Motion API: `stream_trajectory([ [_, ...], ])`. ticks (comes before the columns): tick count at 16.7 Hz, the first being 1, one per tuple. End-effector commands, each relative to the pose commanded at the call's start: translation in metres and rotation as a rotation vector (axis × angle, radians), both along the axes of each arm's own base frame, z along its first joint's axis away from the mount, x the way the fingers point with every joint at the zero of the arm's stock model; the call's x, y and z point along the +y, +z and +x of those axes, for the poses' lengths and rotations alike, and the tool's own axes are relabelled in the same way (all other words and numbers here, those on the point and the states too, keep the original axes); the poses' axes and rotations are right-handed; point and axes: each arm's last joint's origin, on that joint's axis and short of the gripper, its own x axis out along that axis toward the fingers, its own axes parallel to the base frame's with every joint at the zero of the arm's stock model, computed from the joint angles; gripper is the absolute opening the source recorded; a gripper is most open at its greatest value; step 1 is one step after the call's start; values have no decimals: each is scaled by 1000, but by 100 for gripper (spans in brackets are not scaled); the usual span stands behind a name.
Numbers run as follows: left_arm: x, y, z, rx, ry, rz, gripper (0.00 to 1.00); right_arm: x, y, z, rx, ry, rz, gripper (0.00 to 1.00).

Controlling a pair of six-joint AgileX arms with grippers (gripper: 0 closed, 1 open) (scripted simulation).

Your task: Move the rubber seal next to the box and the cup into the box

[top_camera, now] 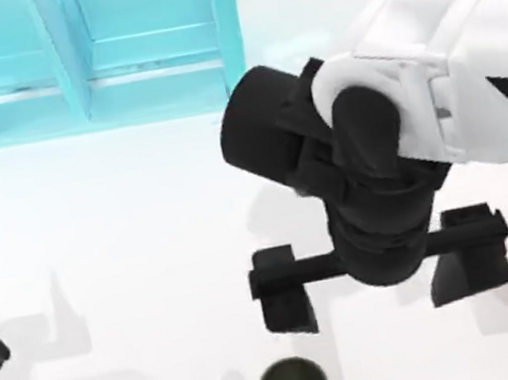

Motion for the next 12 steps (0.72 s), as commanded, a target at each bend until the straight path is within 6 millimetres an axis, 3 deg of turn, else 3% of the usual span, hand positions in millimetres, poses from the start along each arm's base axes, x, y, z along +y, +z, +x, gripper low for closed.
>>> stream_trajectory([
  [5,0,0,0,0,0,0,100,33,-17,-17,3,-31,11,100],
  [12,0,0,0,0,0,0,100,36,-21,-18,7,-49,12,100],
])
